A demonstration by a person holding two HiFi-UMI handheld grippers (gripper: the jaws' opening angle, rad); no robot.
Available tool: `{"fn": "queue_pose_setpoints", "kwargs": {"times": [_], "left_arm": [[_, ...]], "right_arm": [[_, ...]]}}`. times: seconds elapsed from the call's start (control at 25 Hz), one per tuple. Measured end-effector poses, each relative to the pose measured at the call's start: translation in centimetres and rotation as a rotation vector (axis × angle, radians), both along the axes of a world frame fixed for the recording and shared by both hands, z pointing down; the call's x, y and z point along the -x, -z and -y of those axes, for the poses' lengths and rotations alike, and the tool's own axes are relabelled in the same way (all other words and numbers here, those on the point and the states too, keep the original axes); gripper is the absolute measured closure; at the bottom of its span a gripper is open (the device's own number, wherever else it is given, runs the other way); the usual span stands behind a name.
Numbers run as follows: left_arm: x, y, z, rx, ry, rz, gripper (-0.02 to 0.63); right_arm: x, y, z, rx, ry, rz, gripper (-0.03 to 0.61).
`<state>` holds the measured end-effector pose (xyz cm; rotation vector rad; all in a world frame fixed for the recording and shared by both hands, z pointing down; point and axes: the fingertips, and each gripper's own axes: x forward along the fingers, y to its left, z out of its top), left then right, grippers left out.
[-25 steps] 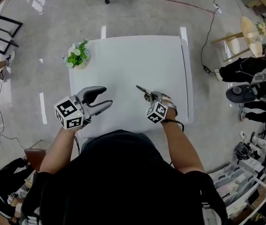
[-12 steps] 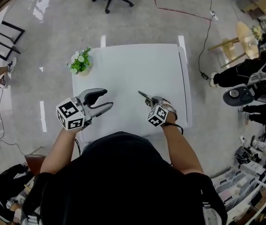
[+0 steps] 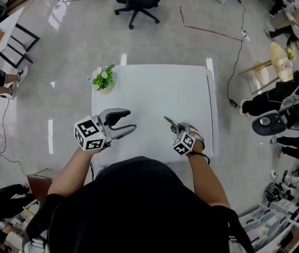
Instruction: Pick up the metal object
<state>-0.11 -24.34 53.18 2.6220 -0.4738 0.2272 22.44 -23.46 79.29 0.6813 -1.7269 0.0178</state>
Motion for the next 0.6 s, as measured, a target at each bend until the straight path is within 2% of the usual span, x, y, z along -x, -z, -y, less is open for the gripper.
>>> {"fn": "queue_pose_setpoints", "kwargs": {"times": [0.32,0.6], "left_arm": [[0.9,1.7,-0.6,-0.039,0.002,-0.01,0.385],[1.6,2.2,-2.0,-0.052,-0.01,-0.027,0.385]], "right_arm": [[1.0,1.3,0.3,-0.02,-0.004,0.004,0.546],[1.1,3.0,-0.2,-0.057,-0.049,0.01,0.546]]}}
